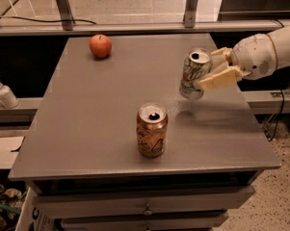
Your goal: Move 7up can near orange can
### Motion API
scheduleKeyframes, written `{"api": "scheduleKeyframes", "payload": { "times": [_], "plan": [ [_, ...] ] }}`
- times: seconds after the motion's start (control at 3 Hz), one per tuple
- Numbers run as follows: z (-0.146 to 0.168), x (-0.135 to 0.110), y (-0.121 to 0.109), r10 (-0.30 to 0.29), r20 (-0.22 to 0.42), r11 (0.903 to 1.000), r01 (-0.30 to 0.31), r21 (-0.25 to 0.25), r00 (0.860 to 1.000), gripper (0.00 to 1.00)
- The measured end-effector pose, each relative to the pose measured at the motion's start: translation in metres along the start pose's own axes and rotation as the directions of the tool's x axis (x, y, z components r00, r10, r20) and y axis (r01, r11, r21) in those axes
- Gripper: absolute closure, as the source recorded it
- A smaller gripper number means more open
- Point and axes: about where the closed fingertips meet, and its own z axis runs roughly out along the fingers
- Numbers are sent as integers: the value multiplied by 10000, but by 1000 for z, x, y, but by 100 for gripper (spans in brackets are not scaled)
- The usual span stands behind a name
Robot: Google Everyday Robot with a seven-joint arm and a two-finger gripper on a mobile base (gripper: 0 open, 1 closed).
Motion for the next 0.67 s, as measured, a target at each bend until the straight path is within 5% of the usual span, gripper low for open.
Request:
{"api": "scheduleKeyframes", "payload": {
  "times": [0.67],
  "plan": [
    [6,13,28,-166,-354,9974,141,-701,9992,100]
  ]
}}
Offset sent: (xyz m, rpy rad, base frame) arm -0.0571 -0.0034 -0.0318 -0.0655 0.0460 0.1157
